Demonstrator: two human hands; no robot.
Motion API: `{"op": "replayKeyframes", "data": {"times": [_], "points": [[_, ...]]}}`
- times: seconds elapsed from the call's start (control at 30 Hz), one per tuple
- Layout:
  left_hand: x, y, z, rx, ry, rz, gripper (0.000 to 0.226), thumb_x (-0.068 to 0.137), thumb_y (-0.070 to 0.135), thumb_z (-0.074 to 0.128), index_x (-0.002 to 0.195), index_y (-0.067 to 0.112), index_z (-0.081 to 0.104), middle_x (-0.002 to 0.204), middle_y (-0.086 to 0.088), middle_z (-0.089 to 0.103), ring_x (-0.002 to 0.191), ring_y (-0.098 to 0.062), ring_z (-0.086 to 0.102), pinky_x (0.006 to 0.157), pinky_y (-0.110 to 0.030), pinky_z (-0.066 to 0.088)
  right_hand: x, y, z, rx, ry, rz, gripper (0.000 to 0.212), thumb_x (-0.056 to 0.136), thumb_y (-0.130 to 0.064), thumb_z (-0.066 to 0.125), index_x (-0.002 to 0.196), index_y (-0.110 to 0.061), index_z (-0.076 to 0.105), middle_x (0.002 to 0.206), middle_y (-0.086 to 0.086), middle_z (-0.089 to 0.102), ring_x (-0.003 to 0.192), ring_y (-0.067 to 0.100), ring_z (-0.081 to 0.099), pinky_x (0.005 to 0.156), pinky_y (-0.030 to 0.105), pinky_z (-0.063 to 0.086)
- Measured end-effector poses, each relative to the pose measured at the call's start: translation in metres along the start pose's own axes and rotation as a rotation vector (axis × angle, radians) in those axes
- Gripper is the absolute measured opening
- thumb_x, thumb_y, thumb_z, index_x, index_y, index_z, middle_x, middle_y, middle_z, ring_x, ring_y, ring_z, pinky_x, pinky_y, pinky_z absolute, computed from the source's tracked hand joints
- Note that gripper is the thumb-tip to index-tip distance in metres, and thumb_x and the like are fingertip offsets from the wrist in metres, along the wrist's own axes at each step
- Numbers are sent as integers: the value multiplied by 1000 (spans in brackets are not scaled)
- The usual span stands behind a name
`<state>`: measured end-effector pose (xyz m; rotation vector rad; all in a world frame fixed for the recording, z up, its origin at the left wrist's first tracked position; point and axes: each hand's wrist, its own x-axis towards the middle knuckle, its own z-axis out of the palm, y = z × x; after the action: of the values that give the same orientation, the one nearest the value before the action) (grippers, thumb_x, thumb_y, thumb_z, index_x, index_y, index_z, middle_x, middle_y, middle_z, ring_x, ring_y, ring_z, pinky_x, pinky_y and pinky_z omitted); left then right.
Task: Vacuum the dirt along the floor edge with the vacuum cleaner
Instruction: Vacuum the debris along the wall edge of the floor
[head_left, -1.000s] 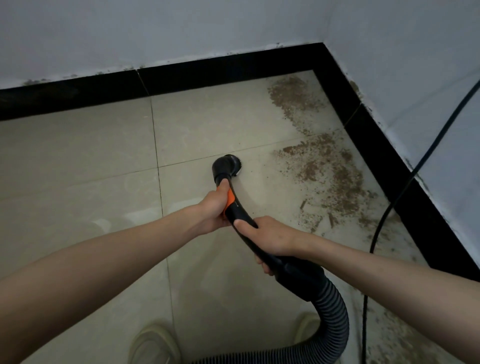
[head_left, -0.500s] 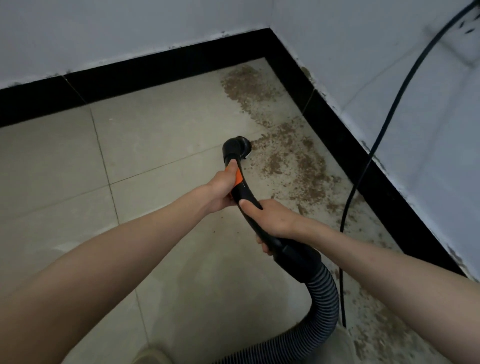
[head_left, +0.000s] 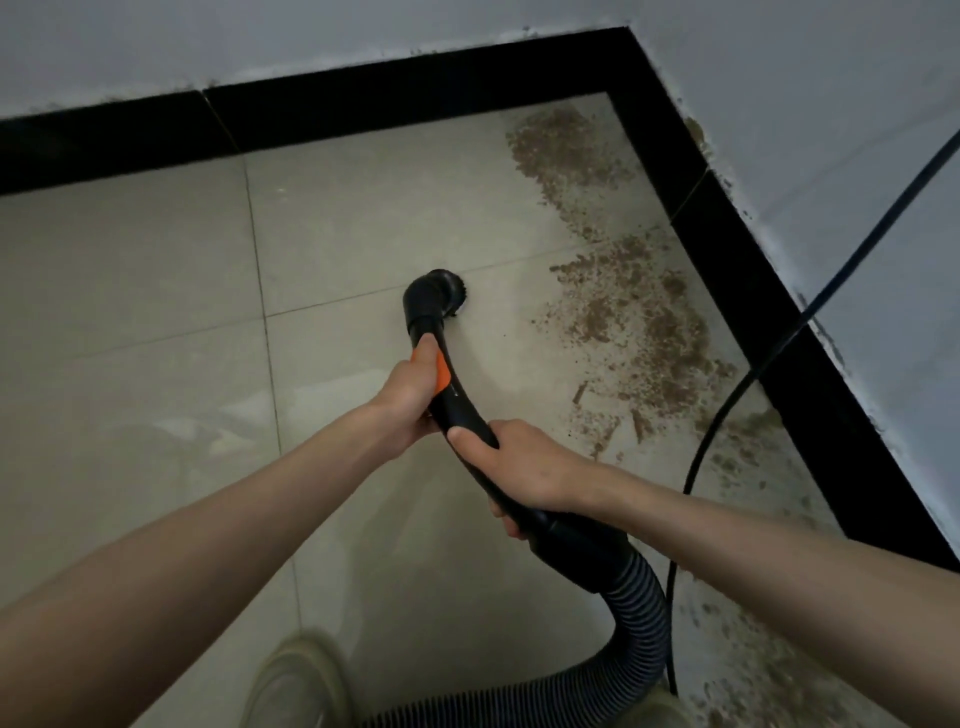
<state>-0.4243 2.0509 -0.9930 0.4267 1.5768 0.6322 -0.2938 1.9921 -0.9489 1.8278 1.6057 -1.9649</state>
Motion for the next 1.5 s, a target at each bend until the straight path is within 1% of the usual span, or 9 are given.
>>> {"op": "replayKeyframes", "data": {"times": [0.2,0.33,0.77,1.03,1.1,1.23,1.3,1.37,1.5], "points": [[-29,-32,-9,-44,111,-31,33,99,39,35,83,12,46,76,-8,51,67,-22,54,53,-32,43,-21,15,12,-17,-139,11,50,97,-58,41,87,-10,45,63,11,56,40,19,55,44,28,49],[-44,-37,-11,-24,64,-50,33,99,39,36,83,12,45,76,-8,50,67,-23,54,54,-34,45,-37,21,14,8,-171,-13,52,98,-57,40,90,-7,47,62,11,56,41,20,56,44,28,50],[-48,-10,58,87,-162,-50,37,100,45,36,90,11,46,77,-6,49,67,-19,51,57,-30,44,-48,37,-17,147,68,62,50,99,-54,40,85,-7,47,49,7,58,37,22,56,38,27,47],[-13,39,74,52,-84,142,36,101,41,38,94,6,47,77,-5,49,66,-17,51,53,-27,43,-15,17,-54,259,95,-59,50,96,-55,47,85,-7,51,54,6,64,45,21,64,43,26,51],[2,57,70,45,-69,203,36,100,41,41,87,8,49,79,-6,51,69,-19,51,59,-28,45,-7,17,-61,223,96,-123,47,93,-57,52,82,-11,54,60,4,68,53,20,68,51,29,56],[30,89,55,24,-21,248,42,99,45,43,107,4,45,88,-10,53,73,-21,54,73,-35,48,6,32,-58,175,185,-194,50,77,-67,63,90,-19,60,82,3,72,69,18,69,75,46,58],[44,102,52,27,-37,249,43,98,46,44,106,4,45,87,-11,53,71,-21,53,73,-37,49,16,34,-57,230,206,-225,62,61,-74,68,96,-24,58,83,1,70,68,17,69,68,45,60],[55,116,54,18,-67,262,41,97,47,45,97,6,47,79,-10,54,64,-20,54,66,-34,50,31,29,-58,269,211,-268,65,53,-74,73,97,-30,55,82,-3,68,64,12,68,59,36,56],[78,151,62,-1,-74,324,42,96,46,48,98,4,46,68,-9,54,52,-19,53,57,-30,49,62,14,-59,396,256,-311,74,49,-67,78,107,-31,50,88,-2,69,68,11,68,65,34,57]]}}
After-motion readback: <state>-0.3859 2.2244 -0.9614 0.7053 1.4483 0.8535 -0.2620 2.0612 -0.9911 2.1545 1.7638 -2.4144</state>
